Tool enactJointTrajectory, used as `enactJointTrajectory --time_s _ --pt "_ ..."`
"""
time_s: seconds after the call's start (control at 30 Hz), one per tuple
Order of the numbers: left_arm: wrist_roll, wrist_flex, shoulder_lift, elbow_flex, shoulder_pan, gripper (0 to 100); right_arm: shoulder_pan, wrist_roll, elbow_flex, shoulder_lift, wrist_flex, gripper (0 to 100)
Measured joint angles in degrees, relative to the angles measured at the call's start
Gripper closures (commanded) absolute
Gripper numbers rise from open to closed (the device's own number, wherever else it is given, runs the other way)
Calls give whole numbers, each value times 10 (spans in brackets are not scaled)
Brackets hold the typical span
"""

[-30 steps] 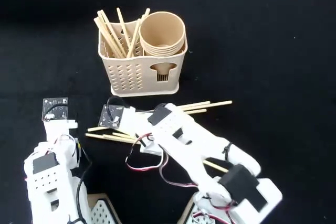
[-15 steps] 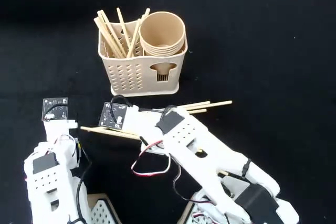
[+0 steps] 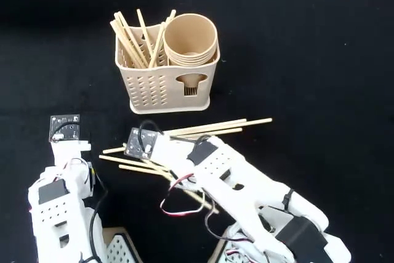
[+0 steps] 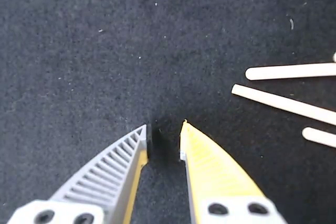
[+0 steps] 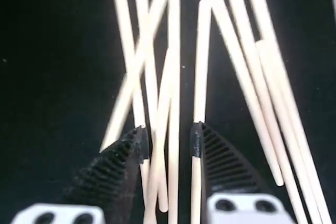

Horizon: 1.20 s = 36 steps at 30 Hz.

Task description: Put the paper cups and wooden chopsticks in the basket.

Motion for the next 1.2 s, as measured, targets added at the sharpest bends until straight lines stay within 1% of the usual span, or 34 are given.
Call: enactJointTrajectory --time_s 0.33,0.47,0.5,0.6,0.67,0.73,0.9,1.2 --pt "0 0 0 0 0 877 0 0 4 1 -1 844" --pt "0 0 0 0 0 877 -4 0 -1 33 -1 854" --pt "0 0 0 0 0 877 -4 0 -10 43 1 875" --pt "0 0 0 0 0 877 -4 0 -37 75 7 989" --pt "0 0 0 0 0 877 -4 0 -51 86 8 972" --pt "0 0 0 0 0 877 -1 -1 -62 91 12 988" --pt "0 0 0 0 0 877 0 -1 -67 76 25 985" --pt "0 0 0 0 0 877 0 -1 -67 -22 69 985"
